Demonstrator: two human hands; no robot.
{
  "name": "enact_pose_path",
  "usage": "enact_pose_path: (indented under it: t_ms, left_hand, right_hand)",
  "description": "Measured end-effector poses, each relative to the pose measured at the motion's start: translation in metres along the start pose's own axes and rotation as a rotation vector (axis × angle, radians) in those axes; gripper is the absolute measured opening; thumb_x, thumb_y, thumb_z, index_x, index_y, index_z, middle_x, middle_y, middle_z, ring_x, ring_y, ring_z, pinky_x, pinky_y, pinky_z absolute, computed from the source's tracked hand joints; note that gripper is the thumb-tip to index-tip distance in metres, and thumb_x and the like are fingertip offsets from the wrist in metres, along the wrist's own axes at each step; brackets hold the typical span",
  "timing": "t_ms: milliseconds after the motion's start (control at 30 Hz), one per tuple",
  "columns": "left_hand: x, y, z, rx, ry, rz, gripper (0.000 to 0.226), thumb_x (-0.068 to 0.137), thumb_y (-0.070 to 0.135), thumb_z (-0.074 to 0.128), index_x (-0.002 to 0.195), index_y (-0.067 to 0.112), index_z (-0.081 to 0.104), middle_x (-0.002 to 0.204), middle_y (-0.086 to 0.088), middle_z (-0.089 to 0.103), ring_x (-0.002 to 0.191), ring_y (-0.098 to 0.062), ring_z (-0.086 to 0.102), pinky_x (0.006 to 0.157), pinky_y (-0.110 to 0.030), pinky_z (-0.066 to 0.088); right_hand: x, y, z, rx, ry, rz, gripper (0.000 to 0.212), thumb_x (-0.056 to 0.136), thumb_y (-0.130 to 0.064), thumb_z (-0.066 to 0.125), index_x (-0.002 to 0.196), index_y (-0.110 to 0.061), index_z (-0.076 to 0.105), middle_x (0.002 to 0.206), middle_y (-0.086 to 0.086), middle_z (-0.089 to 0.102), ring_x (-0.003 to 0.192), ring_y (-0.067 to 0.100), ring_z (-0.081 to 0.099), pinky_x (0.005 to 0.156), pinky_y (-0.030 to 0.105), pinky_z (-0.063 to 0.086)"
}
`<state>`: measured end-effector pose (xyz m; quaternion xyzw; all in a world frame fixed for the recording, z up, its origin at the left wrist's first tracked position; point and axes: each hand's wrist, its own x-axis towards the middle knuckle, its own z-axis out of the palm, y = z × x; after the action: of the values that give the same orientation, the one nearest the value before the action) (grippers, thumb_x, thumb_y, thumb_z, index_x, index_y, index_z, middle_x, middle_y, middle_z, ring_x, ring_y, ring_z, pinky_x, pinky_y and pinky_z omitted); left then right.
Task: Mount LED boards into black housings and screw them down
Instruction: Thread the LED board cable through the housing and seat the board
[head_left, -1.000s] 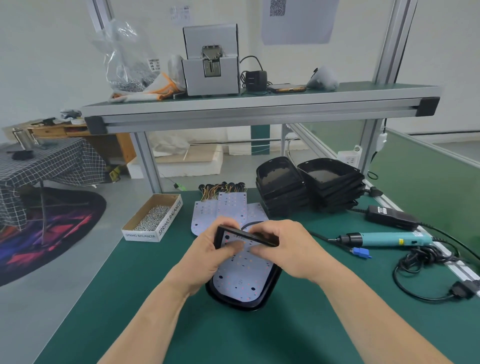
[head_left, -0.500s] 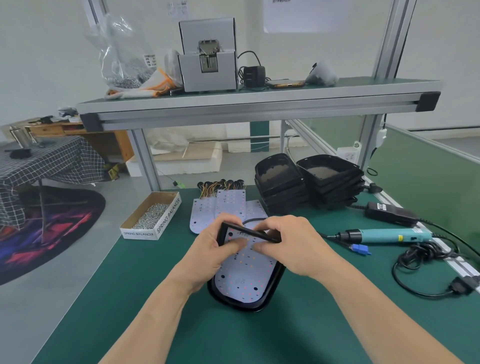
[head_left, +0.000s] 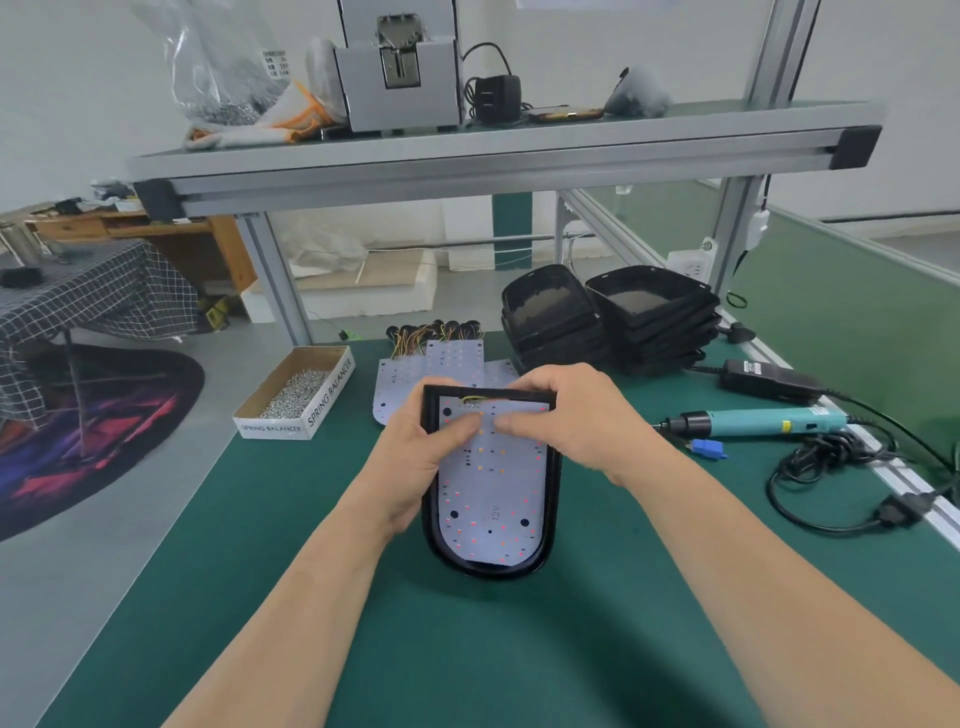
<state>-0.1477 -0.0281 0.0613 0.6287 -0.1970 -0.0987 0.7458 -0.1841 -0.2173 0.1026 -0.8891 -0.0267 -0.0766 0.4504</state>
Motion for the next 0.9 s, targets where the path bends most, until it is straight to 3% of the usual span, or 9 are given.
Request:
enact_pose_path:
  t_ms: [100,167,267,367,467,567,733,800,900]
  left_hand:
    - [-0.001,-0.001,0.006,-0.101,0.043,-0.032,0.025,0.089,0.004,0.067,0.107,0.021,0.064,0.109,-0.009,0.075,0.096,-0.022,0.072,0.079,-0.033,0.059]
    - [-0.002,-0.003,0.009,-0.148,0.068,-0.06,0.029,0.086,0.006,0.069,0.112,0.017,0.062,0.112,-0.012,0.074,0.098,-0.027,0.073,0.08,-0.038,0.059]
    - [-0.004,-0.007,0.015,-0.164,0.097,-0.099,0.033,0.089,0.004,0.066,0.12,0.011,0.057,0.115,-0.016,0.073,0.102,-0.033,0.072,0.085,-0.045,0.06]
    - [-0.005,-0.011,0.017,-0.165,0.112,-0.102,0.03,0.092,0.001,0.064,0.119,0.012,0.058,0.114,-0.015,0.074,0.1,-0.031,0.072,0.081,-0.04,0.061]
    - [-0.005,-0.011,0.013,-0.16,0.108,-0.103,0.033,0.089,0.005,0.067,0.12,0.011,0.058,0.114,-0.015,0.073,0.102,-0.032,0.072,0.082,-0.04,0.061]
    - [-0.005,-0.011,0.01,-0.157,0.097,-0.124,0.04,0.086,0.009,0.07,0.124,0.011,0.058,0.117,-0.016,0.072,0.105,-0.033,0.071,0.085,-0.042,0.06]
    - [-0.005,-0.016,0.005,-0.18,0.124,-0.152,0.047,0.081,0.013,0.073,0.126,0.011,0.058,0.117,-0.017,0.072,0.105,-0.035,0.071,0.081,-0.04,0.06]
    - [-0.007,-0.021,0.007,-0.156,0.115,-0.184,0.045,0.083,0.012,0.075,0.125,0.013,0.059,0.117,-0.016,0.073,0.106,-0.035,0.071,0.082,-0.041,0.06]
    - [-0.01,-0.035,0.011,-0.11,0.158,-0.255,0.041,0.084,0.01,0.077,0.121,0.011,0.06,0.113,-0.015,0.074,0.103,-0.035,0.072,0.085,-0.045,0.06]
  right_hand:
    - [0.002,0.002,-0.002,0.31,-0.034,0.11,0.013,0.079,-0.014,0.085,0.088,-0.02,0.078,0.091,0.005,0.078,0.084,0.018,0.072,0.08,0.029,0.057]
    - [0.002,0.004,0.0,0.4,-0.065,0.113,0.014,0.082,-0.007,0.082,0.088,-0.019,0.077,0.089,-0.001,0.079,0.083,0.01,0.073,0.073,0.02,0.057]
    - [0.0,0.006,0.004,0.42,-0.045,0.101,0.014,0.084,-0.001,0.077,0.083,-0.014,0.074,0.078,-0.005,0.076,0.073,0.008,0.071,0.065,0.018,0.053]
    - [-0.001,0.007,0.007,0.363,0.021,0.088,0.008,0.083,0.0,0.077,0.089,0.003,0.072,0.082,0.016,0.073,0.075,0.017,0.063,0.071,0.03,0.051]
    - [0.0,0.007,0.01,0.329,0.043,0.068,0.014,0.082,-0.005,0.079,0.091,0.003,0.072,0.094,0.028,0.071,0.076,0.02,0.059,0.074,0.035,0.049]
    - [0.002,0.01,0.007,0.286,-0.005,0.086,0.008,0.083,-0.011,0.08,0.086,-0.008,0.074,0.082,0.011,0.073,0.075,0.014,0.061,0.073,0.032,0.049]
    - [-0.001,0.027,0.007,0.467,-0.146,0.169,0.02,0.09,-0.025,0.076,0.108,-0.021,0.071,0.094,-0.01,0.075,0.081,0.002,0.066,0.076,0.015,0.049]
    - [-0.001,0.038,0.016,0.375,-0.037,0.165,0.006,0.092,-0.03,0.071,0.094,-0.024,0.073,0.072,-0.017,0.068,0.067,0.0,0.058,0.068,0.016,0.045]
    - [0.001,0.053,0.03,0.204,0.071,0.154,0.021,0.092,-0.03,0.069,0.072,-0.024,0.065,0.051,-0.016,0.055,0.053,0.002,0.046,0.058,0.02,0.039]
